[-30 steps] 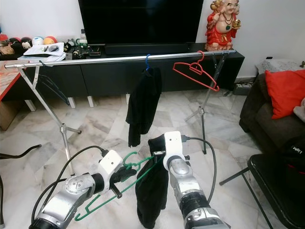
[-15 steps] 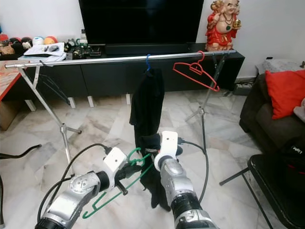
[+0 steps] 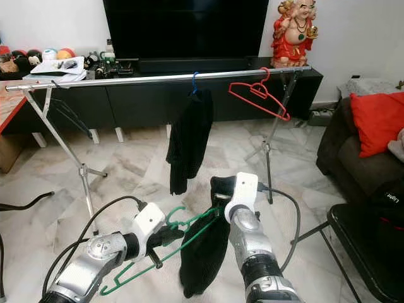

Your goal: Hang hanger

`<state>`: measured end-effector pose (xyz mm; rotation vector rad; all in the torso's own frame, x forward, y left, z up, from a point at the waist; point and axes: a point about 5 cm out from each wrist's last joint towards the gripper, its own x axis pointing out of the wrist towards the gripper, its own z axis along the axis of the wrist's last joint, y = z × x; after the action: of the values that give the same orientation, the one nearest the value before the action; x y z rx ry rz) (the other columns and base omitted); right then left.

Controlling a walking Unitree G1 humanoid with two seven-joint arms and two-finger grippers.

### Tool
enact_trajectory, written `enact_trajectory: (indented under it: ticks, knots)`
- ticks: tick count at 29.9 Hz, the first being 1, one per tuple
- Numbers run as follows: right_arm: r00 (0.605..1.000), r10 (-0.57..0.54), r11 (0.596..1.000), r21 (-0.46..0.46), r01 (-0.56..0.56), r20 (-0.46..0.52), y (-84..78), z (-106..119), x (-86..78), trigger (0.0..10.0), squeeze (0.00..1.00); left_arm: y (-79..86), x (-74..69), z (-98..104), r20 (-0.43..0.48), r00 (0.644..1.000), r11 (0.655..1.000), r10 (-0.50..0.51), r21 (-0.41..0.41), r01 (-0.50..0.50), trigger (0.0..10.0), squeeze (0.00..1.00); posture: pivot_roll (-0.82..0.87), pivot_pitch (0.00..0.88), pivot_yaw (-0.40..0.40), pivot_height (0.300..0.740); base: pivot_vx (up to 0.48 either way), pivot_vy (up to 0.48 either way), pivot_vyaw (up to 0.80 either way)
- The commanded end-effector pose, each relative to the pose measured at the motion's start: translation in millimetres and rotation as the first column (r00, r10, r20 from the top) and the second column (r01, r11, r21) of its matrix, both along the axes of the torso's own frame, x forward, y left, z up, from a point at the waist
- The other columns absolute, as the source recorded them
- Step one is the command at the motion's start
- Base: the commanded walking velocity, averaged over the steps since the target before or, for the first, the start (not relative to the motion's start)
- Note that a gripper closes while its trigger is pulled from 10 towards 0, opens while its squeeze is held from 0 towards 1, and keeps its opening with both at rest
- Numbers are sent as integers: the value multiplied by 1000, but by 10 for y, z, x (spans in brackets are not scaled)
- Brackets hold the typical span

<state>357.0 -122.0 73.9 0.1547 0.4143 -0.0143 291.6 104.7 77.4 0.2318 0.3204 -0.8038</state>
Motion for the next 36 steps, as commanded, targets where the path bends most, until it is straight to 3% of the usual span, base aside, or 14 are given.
enact_trajectory:
  ticks: [1,7,11,17,22,24,25,30,32,36]
  knots:
    - [1000,5,1000,10,-6,18,33,36,19,10000,0,84,76,37,32,997,998,67,13,-68,10000,0,119,0,-44,740,0,0,0]
    - [998,55,998,26,-55,14,161,17,-7,10000,0,42,155,124,92,987,992,128,-34,-125,10000,0,116,0,-43,740,0,0,0]
    - [998,63,997,35,-64,8,199,0,-23,10000,0,-21,150,169,97,989,991,113,-75,-106,10000,0,117,0,-44,740,0,0,0]
    - [999,51,998,30,-51,13,187,9,-15,10000,0,-150,28,144,56,998,993,-13,-114,20,10000,0,116,0,-42,740,0,0,0]
    - [999,-2,1000,18,1,36,23,83,53,10000,0,-109,-205,-37,-90,974,978,-210,-14,209,10000,0,117,0,-43,740,0,0,0]
    - [999,-5,1000,10,5,42,-5,100,66,10000,0,-84,-211,-57,-96,974,978,-205,5,206,10000,0,117,0,-43,740,0,0,0]
    - [999,-9,1000,6,9,44,-24,112,75,10000,0,-40,-126,-49,-61,990,991,-128,32,130,10000,0,119,0,-45,740,0,0,0]
    - [999,-14,1000,7,14,44,-26,111,75,10000,0,17,-2,3,-2,1000,998,-22,53,22,10000,0,120,0,-46,740,0,0,0]
    - [999,-11,1000,8,11,40,-2,93,61,10000,0,36,81,108,54,998,999,43,8,-44,10000,0,120,0,-47,740,0,0,0]
    - [999,-4,1000,8,4,38,15,81,53,10000,0,36,120,182,87,994,997,68,-26,-66,10000,0,118,0,-45,740,0,0,0]
